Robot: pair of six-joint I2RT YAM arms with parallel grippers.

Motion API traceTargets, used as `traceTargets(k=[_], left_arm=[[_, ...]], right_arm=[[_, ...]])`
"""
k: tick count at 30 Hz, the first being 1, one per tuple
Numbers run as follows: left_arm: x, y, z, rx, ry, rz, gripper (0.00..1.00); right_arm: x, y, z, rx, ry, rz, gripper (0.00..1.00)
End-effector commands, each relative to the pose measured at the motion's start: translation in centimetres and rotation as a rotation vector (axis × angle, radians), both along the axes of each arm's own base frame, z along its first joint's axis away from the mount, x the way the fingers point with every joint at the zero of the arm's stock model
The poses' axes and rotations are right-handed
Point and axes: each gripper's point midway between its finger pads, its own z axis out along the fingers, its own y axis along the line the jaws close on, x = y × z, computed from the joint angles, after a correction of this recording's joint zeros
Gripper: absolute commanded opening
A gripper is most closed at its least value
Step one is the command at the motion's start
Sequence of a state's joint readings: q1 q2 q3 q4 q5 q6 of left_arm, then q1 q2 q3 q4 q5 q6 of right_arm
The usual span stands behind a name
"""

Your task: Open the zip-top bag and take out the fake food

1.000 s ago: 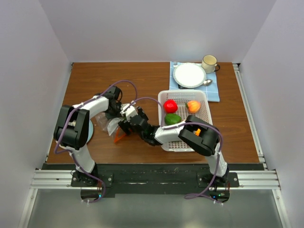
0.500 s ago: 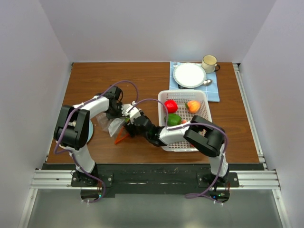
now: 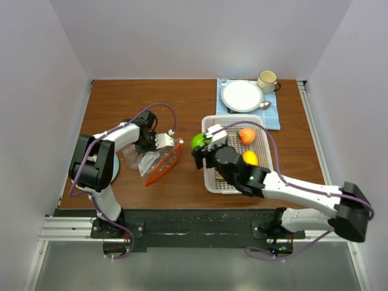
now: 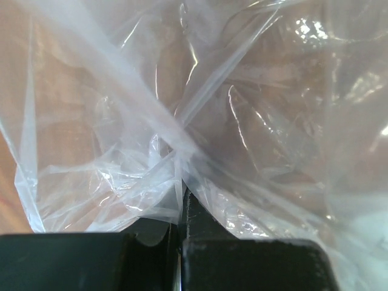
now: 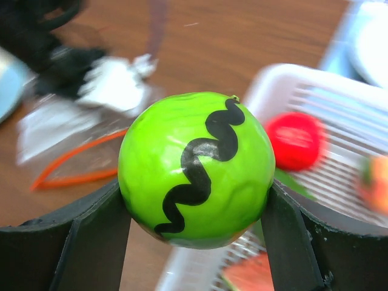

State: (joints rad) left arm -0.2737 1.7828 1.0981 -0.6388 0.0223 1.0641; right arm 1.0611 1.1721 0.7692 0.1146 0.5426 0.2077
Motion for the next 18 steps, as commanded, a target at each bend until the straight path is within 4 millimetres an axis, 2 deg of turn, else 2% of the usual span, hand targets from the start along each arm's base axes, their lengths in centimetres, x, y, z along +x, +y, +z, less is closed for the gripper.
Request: traceTargets(k=[1, 2, 4, 5, 6, 7, 8, 9, 10, 11, 12, 13, 18], left_arm=[[-2.0, -4.4, 1.9, -0.132, 0.056, 0.001, 0.0], [-1.8, -5.9, 2.9, -0.169, 0.046, -0.016, 0.0], [-2.6, -8.1, 4.1, -0.249, 0.082, -0.014, 0.0], [-2.3, -9.1, 5.3, -0.28, 0.061, -0.026, 0.0], [-2.3, -9.7, 6.1, -0.304, 0.063, -0.027, 0.05], [-2.4, -10.5, 6.8, -0.349, 0.07, -0.024, 0.1], [-1.8, -11.2, 8.4, -0.383, 0.043, -0.028, 0.16], [-1.6, -11.5, 9.3, -0.403, 0.031, -0.024, 0.34], [-1.2, -12.0, 10.5, -0.434, 0.012, -0.019, 0.46], [-1.1, -12.2, 11.7, -0.457, -0.012, -0.021, 0.59], [-0.9, -12.5, 12.6, -0.478, -0.032, -0.023, 0.9], [-0.7, -12.9, 13.5, -0.505, -0.046, -0.016, 1.0], [-0.2, -13.6, 17.9, -0.622, -0.143, 0.01, 1.0]], right_arm=[[1.8, -9.0, -1.9, -0.101, 0.022, -0.385, 0.45], [2.0, -10.3, -2.5, -0.136, 0.041, -0.421, 0.5], [2.1, -10.8, -2.6, -0.146, 0.046, -0.454, 0.67], [2.1, -10.8, -2.6, -0.143, 0.045, -0.457, 0.75], [2.1, -10.8, -2.7, -0.148, 0.048, -0.46, 0.89], [2.2, -10.8, -2.9, -0.153, 0.053, -0.461, 0.97], [2.3, -10.4, -2.5, -0.15, 0.054, -0.459, 0.99], [2.5, -10.3, -2.5, -0.161, 0.058, -0.462, 0.99], [2.6, -10.1, -3.0, -0.18, 0.073, -0.466, 0.99], [2.7, -10.1, -2.5, -0.197, 0.075, -0.48, 0.99], [2.9, -10.1, -2.5, -0.213, 0.079, -0.488, 0.99], [2.9, -10.2, -3.2, -0.253, 0.094, -0.493, 0.99], [3.5, -9.4, -2.4, -0.284, 0.105, -0.497, 0.99]])
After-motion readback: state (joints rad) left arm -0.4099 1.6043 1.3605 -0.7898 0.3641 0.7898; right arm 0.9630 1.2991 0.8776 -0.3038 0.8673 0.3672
